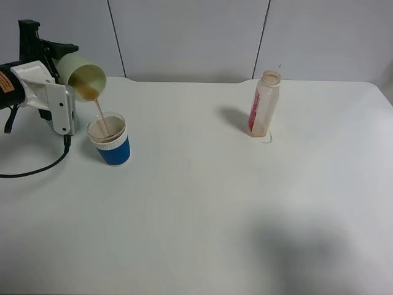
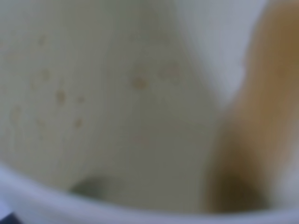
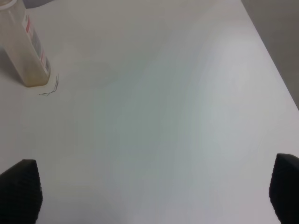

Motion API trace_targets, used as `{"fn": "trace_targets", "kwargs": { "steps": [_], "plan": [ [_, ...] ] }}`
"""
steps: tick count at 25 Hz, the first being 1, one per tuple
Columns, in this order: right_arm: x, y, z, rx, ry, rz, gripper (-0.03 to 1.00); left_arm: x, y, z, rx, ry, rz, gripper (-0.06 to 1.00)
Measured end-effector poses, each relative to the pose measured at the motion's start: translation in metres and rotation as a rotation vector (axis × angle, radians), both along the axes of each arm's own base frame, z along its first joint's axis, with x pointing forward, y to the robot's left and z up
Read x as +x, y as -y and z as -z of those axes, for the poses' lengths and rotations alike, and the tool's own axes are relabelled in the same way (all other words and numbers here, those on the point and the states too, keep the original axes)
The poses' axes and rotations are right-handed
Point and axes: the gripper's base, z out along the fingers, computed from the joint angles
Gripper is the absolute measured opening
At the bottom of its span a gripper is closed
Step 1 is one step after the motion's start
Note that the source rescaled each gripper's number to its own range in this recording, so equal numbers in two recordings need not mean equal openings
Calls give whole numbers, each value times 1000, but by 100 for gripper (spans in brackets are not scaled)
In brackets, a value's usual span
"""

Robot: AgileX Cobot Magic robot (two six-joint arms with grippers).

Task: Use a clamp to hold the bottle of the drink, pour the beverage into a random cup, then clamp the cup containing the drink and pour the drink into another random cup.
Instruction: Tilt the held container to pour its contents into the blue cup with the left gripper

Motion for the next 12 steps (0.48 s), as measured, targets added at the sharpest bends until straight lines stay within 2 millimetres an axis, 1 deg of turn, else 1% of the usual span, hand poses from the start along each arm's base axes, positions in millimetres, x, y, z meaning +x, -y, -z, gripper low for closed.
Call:
{"fn": "trace_targets", "kwargs": {
  "steps": [5, 12],
  "plan": [
    [0, 0, 0, 0, 0, 0, 98, -6, 1, 3, 17, 17, 16, 1],
    [0, 0, 0, 0, 0, 0, 98, -6, 2, 3, 14, 28, 21, 1]
  ]
}}
